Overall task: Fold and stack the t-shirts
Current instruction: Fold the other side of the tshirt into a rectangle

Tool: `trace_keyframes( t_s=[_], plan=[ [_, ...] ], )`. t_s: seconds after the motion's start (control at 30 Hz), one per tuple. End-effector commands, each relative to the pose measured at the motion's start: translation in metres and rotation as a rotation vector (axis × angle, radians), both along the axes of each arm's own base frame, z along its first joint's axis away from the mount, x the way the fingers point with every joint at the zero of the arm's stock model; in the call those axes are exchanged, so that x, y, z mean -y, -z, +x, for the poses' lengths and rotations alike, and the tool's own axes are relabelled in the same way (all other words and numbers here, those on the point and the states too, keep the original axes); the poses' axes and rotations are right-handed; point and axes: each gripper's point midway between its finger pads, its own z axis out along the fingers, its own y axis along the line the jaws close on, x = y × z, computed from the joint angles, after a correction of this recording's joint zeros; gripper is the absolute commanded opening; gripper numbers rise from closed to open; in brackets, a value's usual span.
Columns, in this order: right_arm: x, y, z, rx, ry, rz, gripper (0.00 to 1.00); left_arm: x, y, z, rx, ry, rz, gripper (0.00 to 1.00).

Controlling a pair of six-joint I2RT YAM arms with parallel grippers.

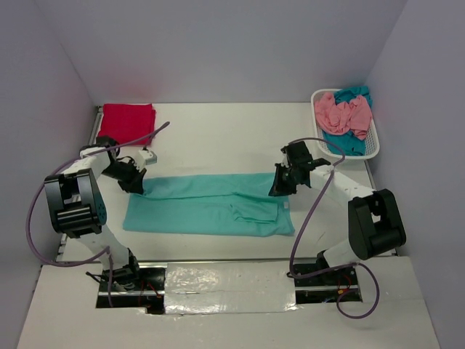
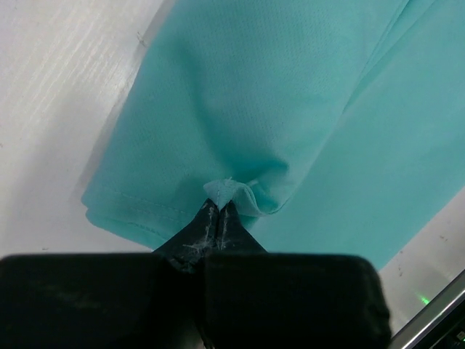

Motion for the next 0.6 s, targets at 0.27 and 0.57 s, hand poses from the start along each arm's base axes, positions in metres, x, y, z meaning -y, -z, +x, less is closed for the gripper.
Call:
trace_keyframes(
  t_s=[0.27, 0.57],
  plan=[
    [-0.007, -0.005, -0.007, 0.024, -0.023, 0.036, 0.0, -0.012, 0.01, -0.009, -0.027, 0.043, 0.056, 0.0],
    [-0.014, 0.021, -0.021, -0.062, -0.061, 0.029, 0.0, -0.021, 0.012, -0.005, -0.052, -0.014, 0.088, 0.34]
  ],
)
